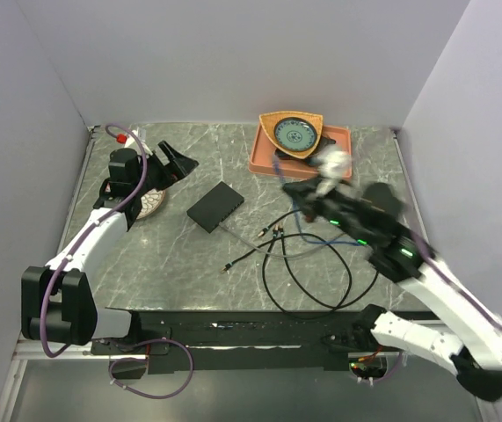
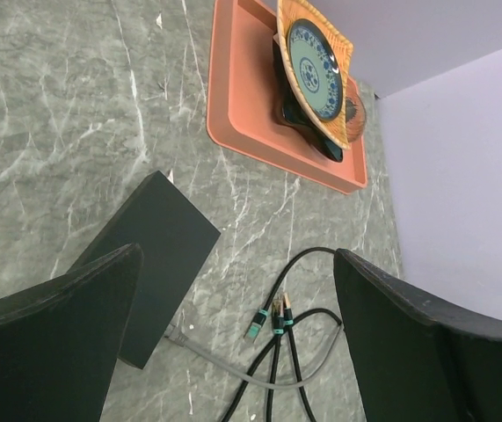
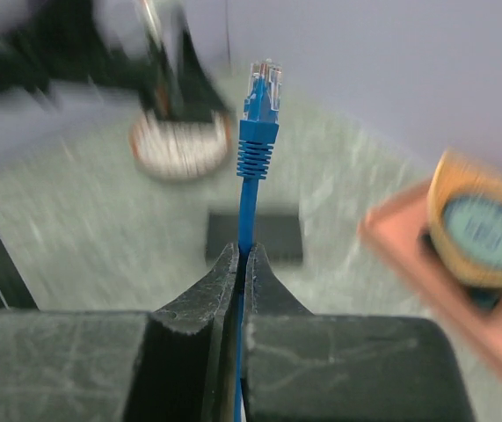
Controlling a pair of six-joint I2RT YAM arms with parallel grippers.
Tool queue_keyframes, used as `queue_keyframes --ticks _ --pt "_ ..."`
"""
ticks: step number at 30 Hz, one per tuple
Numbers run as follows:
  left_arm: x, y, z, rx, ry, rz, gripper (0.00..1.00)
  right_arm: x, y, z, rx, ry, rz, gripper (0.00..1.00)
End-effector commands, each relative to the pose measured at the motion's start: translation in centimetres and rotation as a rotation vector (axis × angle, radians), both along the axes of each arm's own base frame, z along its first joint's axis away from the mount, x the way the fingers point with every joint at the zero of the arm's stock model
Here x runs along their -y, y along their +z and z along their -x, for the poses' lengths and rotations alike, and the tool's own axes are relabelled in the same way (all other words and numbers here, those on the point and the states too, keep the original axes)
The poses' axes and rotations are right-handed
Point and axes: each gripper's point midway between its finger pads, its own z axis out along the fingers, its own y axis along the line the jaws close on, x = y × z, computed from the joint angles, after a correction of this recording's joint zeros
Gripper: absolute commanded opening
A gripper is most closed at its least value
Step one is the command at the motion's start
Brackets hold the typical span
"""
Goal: Insert the plug into the switch port
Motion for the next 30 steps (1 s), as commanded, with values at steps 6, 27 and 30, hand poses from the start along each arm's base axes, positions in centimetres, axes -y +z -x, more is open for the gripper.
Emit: queue_keyframes --ticks 6,27,30 --pt "-0.1 2.0 -0.3 0.060 -0.016 -0.022 0.96 -4.4 -24.0 -4.0 -0.498 0.061 0.439 0.00" --pt "0.7 1.1 -0.8 0.037 -0.057 -0.017 0.96 -5.6 -29.9 -4.5 -0.701 0.040 0.522 0.54" --pt "0.6 1.3 -0.7 0.042 -0.055 -0.020 0.96 -5.9 -30.3 -5.4 -0.703 0.027 0.516 0.44"
